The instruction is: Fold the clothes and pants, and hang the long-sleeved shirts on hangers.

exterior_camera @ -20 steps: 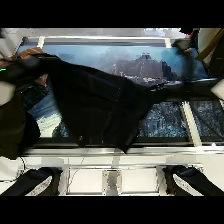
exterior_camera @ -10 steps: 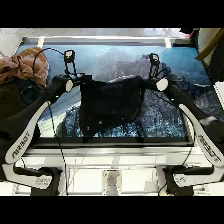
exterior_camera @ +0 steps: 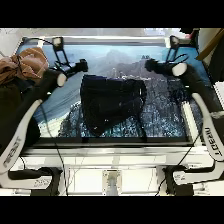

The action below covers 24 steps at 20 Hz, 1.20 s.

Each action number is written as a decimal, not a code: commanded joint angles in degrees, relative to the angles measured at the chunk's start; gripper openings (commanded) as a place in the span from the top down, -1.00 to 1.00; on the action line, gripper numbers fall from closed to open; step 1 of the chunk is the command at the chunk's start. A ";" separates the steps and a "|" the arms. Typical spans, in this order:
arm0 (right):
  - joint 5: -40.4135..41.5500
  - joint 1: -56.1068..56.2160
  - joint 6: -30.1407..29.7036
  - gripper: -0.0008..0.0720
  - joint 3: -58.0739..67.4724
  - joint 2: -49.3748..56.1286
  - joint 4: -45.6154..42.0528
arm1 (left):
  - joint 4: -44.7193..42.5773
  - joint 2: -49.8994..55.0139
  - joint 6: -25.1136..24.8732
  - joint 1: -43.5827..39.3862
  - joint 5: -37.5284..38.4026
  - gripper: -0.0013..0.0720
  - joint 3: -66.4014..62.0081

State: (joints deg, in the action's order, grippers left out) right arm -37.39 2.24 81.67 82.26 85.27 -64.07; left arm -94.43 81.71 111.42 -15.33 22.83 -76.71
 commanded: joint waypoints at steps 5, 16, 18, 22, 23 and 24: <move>-31.30 -6.40 -11.43 0.01 -4.98 -9.22 -0.02 | 0.07 -18.97 -4.20 1.99 26.49 -0.77 14.01; -38.07 -1.01 -17.38 0.02 -20.17 -11.56 9.25 | 21.09 -35.23 3.43 0.68 20.28 -0.77 43.30; -36.70 -1.16 -14.86 -0.02 -22.77 -15.50 11.21 | 22.51 -35.30 3.43 0.22 20.26 -0.77 43.54; -32.11 0.61 -9.51 -0.38 -34.16 -22.84 19.98 | 22.77 -35.30 4.46 -4.11 20.24 -0.76 43.67; -30.84 1.81 -8.50 -0.38 -37.00 -23.61 21.16 | 22.71 -35.30 6.75 -5.64 19.96 -0.76 43.82; -29.14 3.41 -7.50 -0.38 -39.58 -23.89 21.88 | 22.69 -35.34 8.85 -7.19 18.60 -0.73 44.52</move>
State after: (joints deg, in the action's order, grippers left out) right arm -69.76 3.25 70.39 49.50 64.25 -46.68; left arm -72.69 46.48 116.31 -19.22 42.92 -33.01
